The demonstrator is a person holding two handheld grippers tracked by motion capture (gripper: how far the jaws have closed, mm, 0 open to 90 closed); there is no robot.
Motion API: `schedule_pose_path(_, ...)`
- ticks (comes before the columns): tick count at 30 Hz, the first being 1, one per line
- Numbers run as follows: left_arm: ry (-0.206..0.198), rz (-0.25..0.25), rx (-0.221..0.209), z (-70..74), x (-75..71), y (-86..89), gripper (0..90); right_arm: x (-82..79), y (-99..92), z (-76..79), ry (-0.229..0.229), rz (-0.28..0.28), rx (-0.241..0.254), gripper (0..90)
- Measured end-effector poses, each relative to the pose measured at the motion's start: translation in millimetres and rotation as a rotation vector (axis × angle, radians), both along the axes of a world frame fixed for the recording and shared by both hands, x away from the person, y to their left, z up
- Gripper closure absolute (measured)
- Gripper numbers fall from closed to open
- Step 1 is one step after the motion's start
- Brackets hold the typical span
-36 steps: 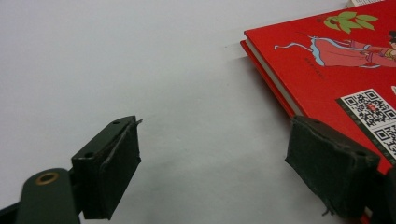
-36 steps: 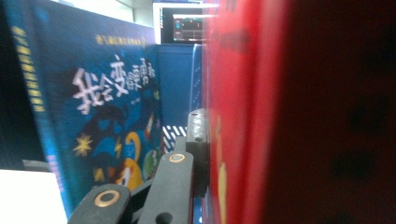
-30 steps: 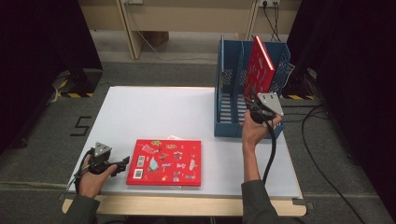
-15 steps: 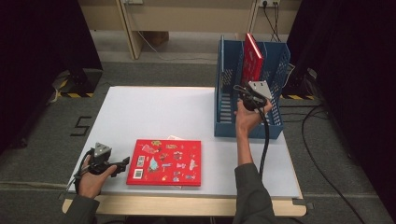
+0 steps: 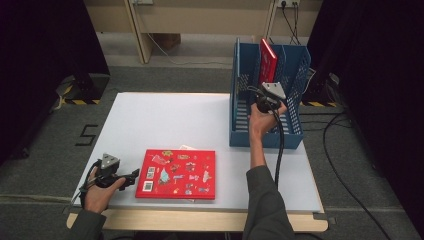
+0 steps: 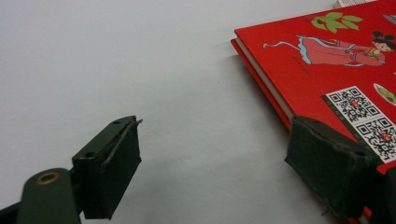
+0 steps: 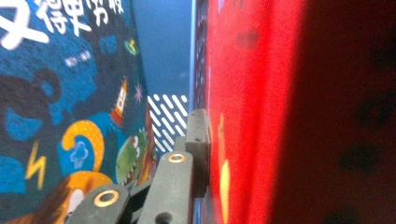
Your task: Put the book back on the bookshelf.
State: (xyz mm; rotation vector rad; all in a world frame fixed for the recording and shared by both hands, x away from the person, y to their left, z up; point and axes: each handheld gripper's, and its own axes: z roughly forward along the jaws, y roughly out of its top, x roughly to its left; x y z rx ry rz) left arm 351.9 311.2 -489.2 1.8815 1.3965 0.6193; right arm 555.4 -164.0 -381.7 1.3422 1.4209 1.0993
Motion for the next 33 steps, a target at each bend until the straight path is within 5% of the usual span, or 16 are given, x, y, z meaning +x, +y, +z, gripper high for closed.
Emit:
schedule_pose_path(19,0.005,-0.01,0.006,0.6,-0.6,-3.5,17.2,8.1,-0.9,-3.3,0.116,0.027,0.014,76.2)
schedule_pose_path(33,-0.001,-0.009,0.007,1.2,-1.3,-3.5,17.3,-4.8,-0.8,-2.6,0.136,0.095,0.027,67.9)
